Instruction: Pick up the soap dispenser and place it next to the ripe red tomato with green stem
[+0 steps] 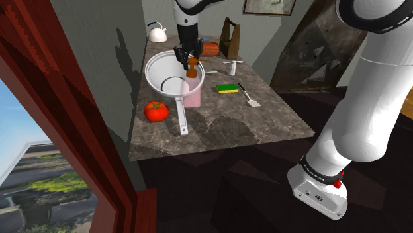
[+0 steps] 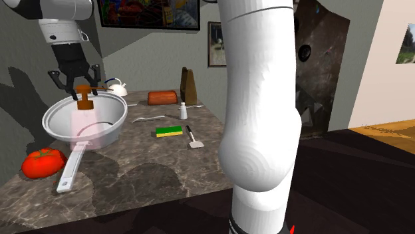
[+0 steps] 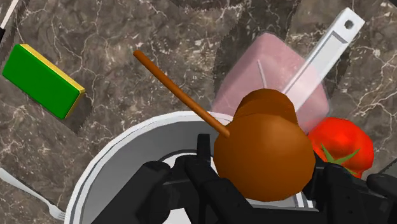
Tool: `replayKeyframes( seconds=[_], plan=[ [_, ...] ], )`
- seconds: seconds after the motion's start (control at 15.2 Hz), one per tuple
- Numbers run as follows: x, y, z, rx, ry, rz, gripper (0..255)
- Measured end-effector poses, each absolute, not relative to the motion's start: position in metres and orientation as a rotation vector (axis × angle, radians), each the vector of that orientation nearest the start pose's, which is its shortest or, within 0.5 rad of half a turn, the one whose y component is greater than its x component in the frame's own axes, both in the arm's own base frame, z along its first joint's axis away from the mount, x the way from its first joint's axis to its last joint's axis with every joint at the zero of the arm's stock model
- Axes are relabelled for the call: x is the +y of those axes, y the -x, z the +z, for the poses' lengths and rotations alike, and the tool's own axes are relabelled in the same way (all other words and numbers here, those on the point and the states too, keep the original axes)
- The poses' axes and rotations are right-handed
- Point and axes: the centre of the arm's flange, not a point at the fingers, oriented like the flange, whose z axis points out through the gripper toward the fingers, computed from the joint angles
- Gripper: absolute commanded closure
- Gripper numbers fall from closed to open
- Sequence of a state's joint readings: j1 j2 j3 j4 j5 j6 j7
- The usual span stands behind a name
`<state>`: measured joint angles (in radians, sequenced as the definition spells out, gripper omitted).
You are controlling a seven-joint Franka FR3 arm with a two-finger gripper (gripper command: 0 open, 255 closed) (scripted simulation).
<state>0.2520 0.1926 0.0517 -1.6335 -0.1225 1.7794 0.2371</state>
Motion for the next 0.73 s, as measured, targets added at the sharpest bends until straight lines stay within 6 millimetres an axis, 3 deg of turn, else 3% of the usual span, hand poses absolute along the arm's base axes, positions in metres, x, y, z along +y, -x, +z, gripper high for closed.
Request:
replayKeyframes(
  seconds=[0.2,0.26,0.4,0.53,0.59,0.73],
  plan=[
    [0.173,-0.593,0.489,-0.152,3.254,0.011,255],
    [0.171,-0.593,0.489,-0.151,3.252,-0.003,0],
    [0.171,-0.593,0.490,-0.151,3.252,-0.004,0],
    [0.171,-0.589,0.495,-0.293,3.223,-0.031,0],
    [0.171,-0.589,0.495,-0.262,3.225,-0.031,0],
    [0.172,-0.571,0.497,-0.244,3.242,-0.038,0]
  ],
)
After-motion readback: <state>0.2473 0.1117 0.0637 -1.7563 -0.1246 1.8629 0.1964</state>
